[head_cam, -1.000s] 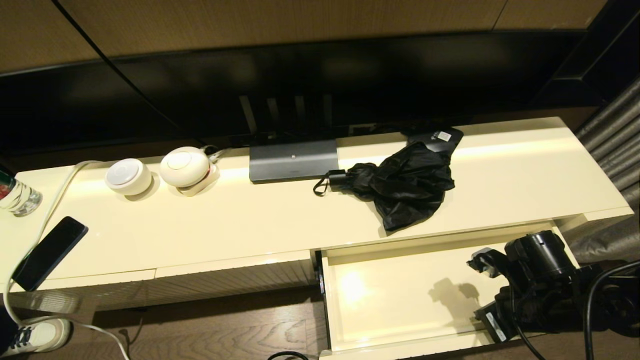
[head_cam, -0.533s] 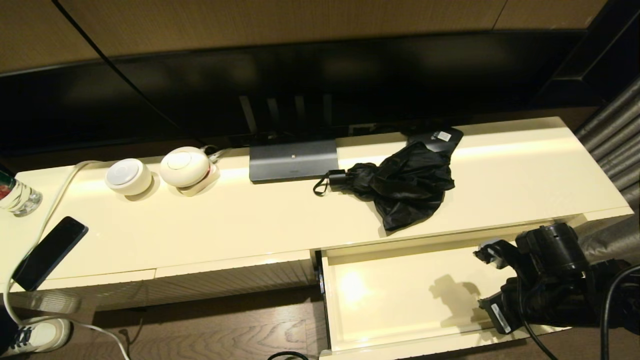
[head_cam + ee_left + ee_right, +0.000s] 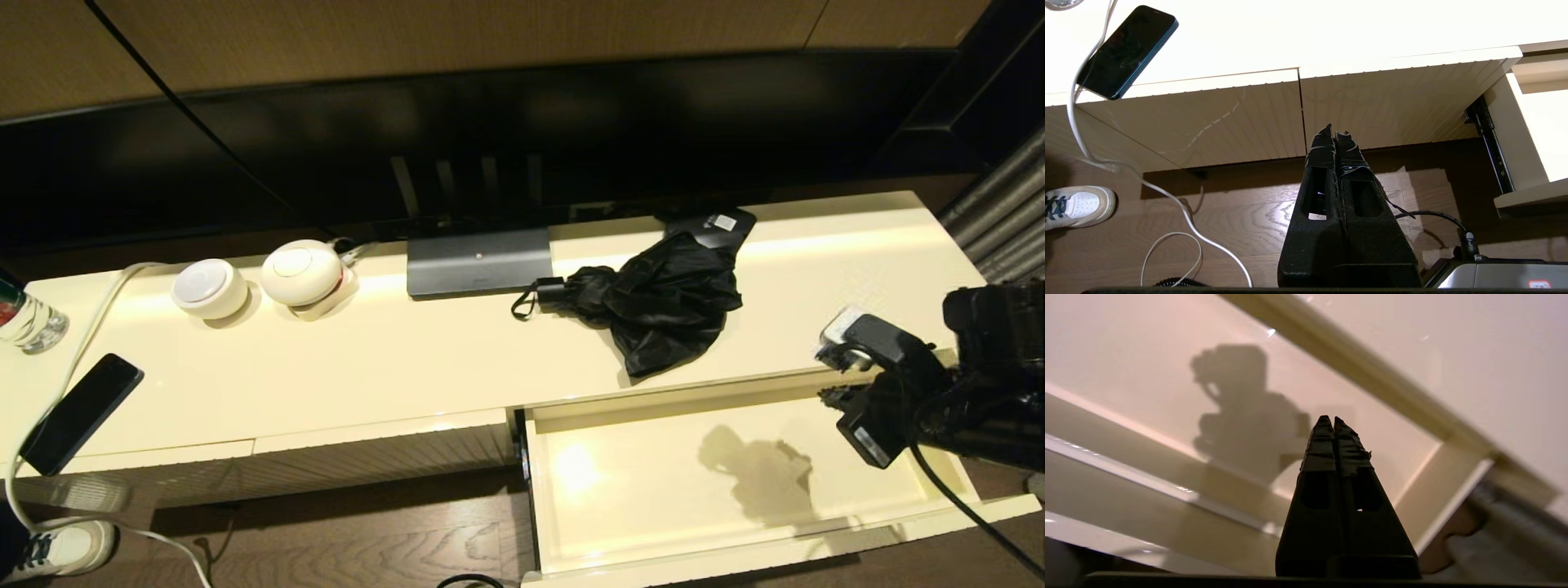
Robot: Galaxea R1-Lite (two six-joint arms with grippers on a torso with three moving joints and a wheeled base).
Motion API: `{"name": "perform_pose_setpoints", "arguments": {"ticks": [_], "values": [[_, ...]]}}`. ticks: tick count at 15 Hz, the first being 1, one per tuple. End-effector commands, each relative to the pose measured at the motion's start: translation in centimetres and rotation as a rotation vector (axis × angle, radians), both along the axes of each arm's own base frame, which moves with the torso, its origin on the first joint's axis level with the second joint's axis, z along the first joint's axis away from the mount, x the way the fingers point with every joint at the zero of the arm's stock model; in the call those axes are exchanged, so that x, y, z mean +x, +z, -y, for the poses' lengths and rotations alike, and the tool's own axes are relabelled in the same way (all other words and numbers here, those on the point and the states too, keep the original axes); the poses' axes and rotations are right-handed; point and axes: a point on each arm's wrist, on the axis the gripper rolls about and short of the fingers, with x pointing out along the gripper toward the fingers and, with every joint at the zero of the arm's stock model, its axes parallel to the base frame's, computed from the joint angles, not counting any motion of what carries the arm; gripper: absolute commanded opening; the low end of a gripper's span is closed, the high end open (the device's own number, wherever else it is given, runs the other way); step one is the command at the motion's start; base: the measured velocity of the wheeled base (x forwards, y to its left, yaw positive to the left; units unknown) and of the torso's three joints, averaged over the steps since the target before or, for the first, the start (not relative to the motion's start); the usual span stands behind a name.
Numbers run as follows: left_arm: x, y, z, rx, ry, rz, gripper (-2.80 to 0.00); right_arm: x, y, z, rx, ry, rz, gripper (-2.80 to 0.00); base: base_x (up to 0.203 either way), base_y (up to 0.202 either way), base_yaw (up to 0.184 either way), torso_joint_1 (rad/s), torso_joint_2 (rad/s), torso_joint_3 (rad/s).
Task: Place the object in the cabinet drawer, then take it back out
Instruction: Put the umbrella in the drawer
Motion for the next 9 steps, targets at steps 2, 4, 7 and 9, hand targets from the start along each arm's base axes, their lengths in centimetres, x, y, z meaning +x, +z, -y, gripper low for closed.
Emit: {"name": "perform_pose_setpoints", "arguments": {"ticks": [2,4,7,9], "values": [[0.0,-0.1,0.0,0.000,0.001,-0.003,-2.80,-0.2,3.2,-0.1,-0.192,0.091,0.147,-2.80,0.000,0.000,0.000,0.000,0.00,0.000],[0.0,-0.1,0.0,0.000,0.001,-0.003,-2.80,1.5,4.6,-0.6,-0.301,0.135,0.215,-2.80,0.000,0.000,0.000,0.000,0.00,0.000],[0.0,-0.1,0.0,0.000,0.001,-0.003,-2.80,3.2,5.1,-3.0,-0.356,0.226,0.258,-2.80,0.000,0.000,0.000,0.000,0.00,0.000],[0.0,-0.1,0.0,0.000,0.001,-0.004,-2.80,4.7,5.1,-5.1,-0.389,0.278,0.291,-2.80,0.000,0.000,0.000,0.000,0.00,0.000]]}}
